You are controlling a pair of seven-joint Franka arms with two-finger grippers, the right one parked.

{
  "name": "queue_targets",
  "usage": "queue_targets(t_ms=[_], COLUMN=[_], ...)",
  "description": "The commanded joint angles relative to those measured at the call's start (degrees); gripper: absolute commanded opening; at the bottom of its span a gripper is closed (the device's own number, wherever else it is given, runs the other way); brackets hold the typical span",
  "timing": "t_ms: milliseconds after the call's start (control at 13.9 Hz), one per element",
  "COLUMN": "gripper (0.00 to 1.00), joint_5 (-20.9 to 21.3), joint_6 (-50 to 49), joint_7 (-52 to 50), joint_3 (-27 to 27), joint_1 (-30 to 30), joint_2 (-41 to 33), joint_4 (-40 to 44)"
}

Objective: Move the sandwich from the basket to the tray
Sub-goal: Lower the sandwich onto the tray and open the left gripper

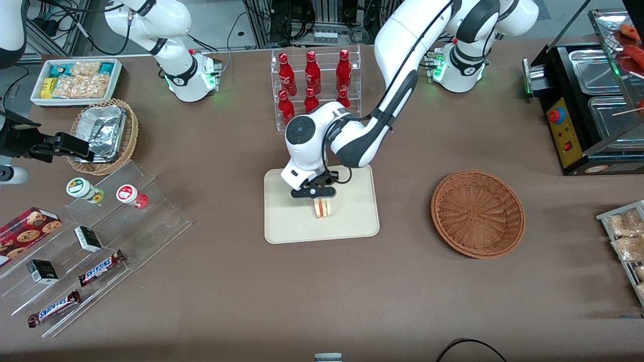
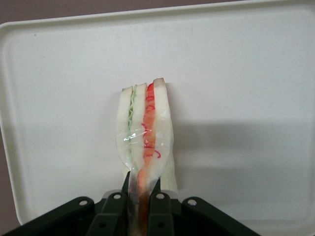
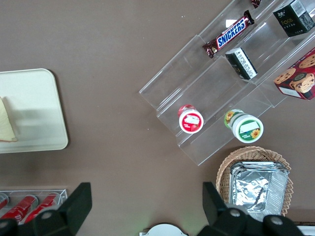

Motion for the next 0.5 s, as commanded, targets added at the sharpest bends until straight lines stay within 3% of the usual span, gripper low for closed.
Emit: queue_targets(t_ms=[0, 72, 144, 432], gripper=[0.14, 0.64, 0.99, 1.00], joint_5=[0.90, 0.90, 0.90, 0.90], joint_6=[-0.26, -0.27, -0.27, -0.96], joint_7=[0.15, 0.15, 0.06, -0.90], joint_3=[0.73, 0.64, 0.64, 0.82], joint_1=[-1.24, -1.51, -1.60, -1.51], joint_2=[1.09, 1.27, 1.36, 0.22], joint_4=[1.24, 1.15, 1.15, 1.59])
